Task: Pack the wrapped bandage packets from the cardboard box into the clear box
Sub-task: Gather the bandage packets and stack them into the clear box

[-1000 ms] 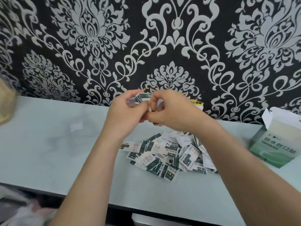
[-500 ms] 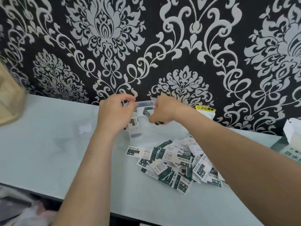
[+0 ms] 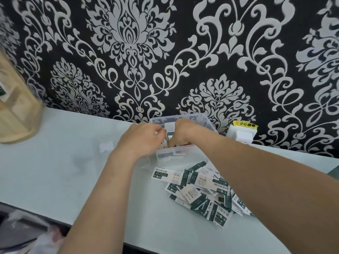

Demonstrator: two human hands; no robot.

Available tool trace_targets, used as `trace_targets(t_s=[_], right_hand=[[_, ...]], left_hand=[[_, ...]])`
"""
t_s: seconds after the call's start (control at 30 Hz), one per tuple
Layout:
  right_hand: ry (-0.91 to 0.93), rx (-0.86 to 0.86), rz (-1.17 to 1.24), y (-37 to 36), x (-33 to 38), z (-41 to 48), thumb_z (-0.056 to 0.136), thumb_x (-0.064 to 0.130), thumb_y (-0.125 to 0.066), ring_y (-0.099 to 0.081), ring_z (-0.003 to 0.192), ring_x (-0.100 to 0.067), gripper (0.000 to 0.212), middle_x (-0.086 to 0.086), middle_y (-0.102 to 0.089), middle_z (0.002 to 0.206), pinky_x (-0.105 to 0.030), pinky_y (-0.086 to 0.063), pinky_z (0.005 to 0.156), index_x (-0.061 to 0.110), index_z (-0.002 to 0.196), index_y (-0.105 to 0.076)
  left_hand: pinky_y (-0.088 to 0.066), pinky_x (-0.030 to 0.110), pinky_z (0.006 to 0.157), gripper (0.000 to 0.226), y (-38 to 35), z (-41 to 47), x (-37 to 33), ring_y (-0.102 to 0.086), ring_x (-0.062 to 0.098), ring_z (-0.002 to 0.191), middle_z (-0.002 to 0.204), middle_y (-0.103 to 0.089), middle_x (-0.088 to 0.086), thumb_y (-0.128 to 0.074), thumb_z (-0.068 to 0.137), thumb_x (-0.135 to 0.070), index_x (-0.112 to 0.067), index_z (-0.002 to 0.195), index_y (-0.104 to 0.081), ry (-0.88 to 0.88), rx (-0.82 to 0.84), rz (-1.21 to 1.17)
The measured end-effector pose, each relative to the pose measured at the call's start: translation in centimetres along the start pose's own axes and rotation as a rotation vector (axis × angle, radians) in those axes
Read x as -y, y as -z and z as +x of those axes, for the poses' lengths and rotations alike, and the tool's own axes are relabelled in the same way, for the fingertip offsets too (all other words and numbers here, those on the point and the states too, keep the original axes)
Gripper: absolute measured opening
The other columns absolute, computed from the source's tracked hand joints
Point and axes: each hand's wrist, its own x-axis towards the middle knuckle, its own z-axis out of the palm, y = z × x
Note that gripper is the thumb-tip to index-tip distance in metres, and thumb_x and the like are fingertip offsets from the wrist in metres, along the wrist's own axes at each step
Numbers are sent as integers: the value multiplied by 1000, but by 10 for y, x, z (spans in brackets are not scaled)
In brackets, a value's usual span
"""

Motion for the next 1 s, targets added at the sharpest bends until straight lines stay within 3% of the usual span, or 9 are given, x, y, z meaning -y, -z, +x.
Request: trace_targets(t_s=[0.13, 0.27, 0.37, 0.5, 0.57, 0.67, 0.8, 0.9, 1.0], right_hand=[[-3, 7, 104, 2, -4, 2, 84, 27, -68, -59, 63, -18, 18, -2, -59, 70, -28, -53, 65, 10, 86, -62], [6, -21, 247, 3, -7, 4, 85, 5, -58, -73, 81, -23, 2, -10, -67, 78, -36, -60, 78, 4, 84, -59], [5, -67, 312, 3, -8, 7, 88, 0, -53, -74, 80, -28, 7, -16, -68, 87, -42, -61, 76, 2, 85, -58], [48, -170, 397, 17, -24, -8, 93, 4, -48, -73, 80, -26, 16, -15, -70, 92, -42, -61, 75, 3, 96, -63], [82, -276, 518, 28, -40, -29, 93, 5, -48, -74, 78, -25, 19, -12, -73, 88, -39, -61, 73, 7, 91, -67], [140, -380, 754, 36, -71, -80, 93, 4, -50, -73, 70, -20, 21, -7, -75, 81, -27, -55, 59, 14, 82, -65], [125, -306, 653, 16, -113, -136, 91, 10, -60, -71, 67, -18, 9, -3, -74, 78, -33, -53, 61, 16, 85, -65], [99, -201, 441, -13, -128, -146, 85, 22, -67, -63, 72, -11, 7, 6, -68, 87, -29, -54, 68, 25, 90, -63], [108, -190, 341, -39, -137, -147, 84, 28, -70, -57, 98, -12, 22, 9, -60, 107, -30, -49, 86, 33, 102, -59]], left_hand=[[-48, 38, 88, 32, 13, 3, 2, -58, 21, 102, 105, -68, -2, -40, 98, -36, -26, 102, -70, -26, -6, -42], [-48, 36, 87, 32, 17, 4, 1, -59, 19, 100, 104, -69, -3, -39, 98, -33, -28, 104, -70, -33, -6, -52], [-44, 34, 88, 32, 11, 5, 2, -56, 21, 108, 111, -67, -4, -39, 98, -33, -29, 108, -70, -26, -45, -53], [-34, 33, 92, 28, 16, -10, -10, -50, 24, 109, 110, -62, 0, -45, 97, -23, -23, 106, -72, -114, -373, -18], [-38, 25, 81, 25, 23, -26, -27, -56, 13, 92, 93, -62, -8, -50, 93, -18, -24, 100, -74, -187, -476, -127], [-46, 21, 66, 23, 19, -52, -60, -57, 2, 65, 75, -64, -14, -57, 88, -17, -32, 94, -73, -272, -145, -213], [-47, 27, 89, 46, -17, -74, -88, -53, 8, 103, 118, -58, -12, -69, 83, -25, -38, 125, -57, -358, 348, 92], [-38, 35, 103, 69, -46, -82, -81, -31, 19, 129, 145, -35, -5, -70, 81, -24, -37, 141, -37, -350, 410, 224], [-36, 38, 104, 53, -60, -80, -71, -32, 20, 124, 141, -40, -8, -62, 89, -34, -32, 138, -42, -351, 310, 170]])
